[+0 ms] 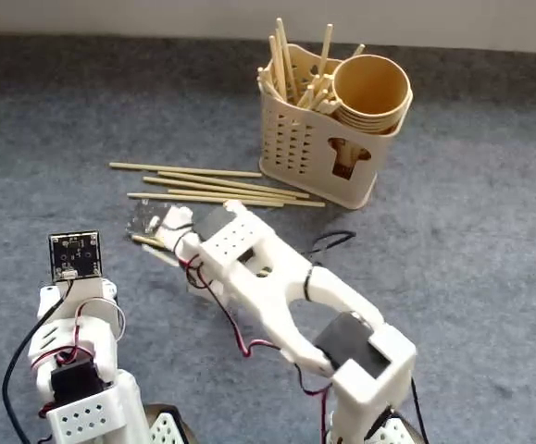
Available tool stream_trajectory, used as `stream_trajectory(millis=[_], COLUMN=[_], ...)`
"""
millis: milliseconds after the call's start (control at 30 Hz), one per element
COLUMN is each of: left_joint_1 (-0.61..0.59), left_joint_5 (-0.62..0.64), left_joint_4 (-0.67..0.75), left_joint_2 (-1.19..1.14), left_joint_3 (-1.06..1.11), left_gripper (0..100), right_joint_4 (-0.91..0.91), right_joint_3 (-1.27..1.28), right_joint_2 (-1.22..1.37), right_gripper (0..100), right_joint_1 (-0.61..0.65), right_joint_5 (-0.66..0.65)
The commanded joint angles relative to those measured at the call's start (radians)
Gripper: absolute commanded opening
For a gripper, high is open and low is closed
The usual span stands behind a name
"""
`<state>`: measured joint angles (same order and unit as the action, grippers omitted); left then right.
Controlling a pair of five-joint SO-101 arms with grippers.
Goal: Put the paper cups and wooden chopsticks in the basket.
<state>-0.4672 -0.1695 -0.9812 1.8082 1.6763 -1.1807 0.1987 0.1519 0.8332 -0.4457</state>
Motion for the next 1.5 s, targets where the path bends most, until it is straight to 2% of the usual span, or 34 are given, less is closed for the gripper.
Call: stream_trajectory(millis=[0, 167, 467, 533, 667, 933, 1300, 1467], left_joint_1=[-0.01, -0.01, -0.01, -0.01, -0.01, -0.01, -0.008, -0.007], left_joint_5=[-0.008, -0.008, -0.008, -0.008, -0.008, -0.008, -0.008, -0.008], left_joint_4=[0.002, 0.003, 0.003, 0.003, 0.003, 0.003, 0.003, 0.003], left_joint_2=[0.004, 0.004, 0.004, 0.004, 0.004, 0.004, 0.004, 0.004], left_joint_3=[0.019, 0.019, 0.019, 0.019, 0.019, 0.019, 0.019, 0.019], left_gripper=[1, 1, 1, 1, 1, 1, 1, 1], right_joint_4=[-0.004, 0.039, 0.328, 0.394, 0.535, 0.845, 1.208, 1.253], right_joint_3=[0.035, 0.101, 0.325, 0.378, 0.487, 0.588, 0.522, 0.407], right_joint_2=[-0.189, -0.361, -0.665, -0.714, -0.8, -0.977, -0.978, -0.877], right_gripper=[0.5, 0.5, 0.5, 0.5, 0.5, 0.5, 0.5, 0.5], right_joint_1=[-0.045, -0.047, -0.073, -0.073, -0.079, -0.243, -0.381, -0.403], right_joint_5=[0.025, 0.058, 0.373, 0.405, 0.4, 0.402, 0.402, 0.402])
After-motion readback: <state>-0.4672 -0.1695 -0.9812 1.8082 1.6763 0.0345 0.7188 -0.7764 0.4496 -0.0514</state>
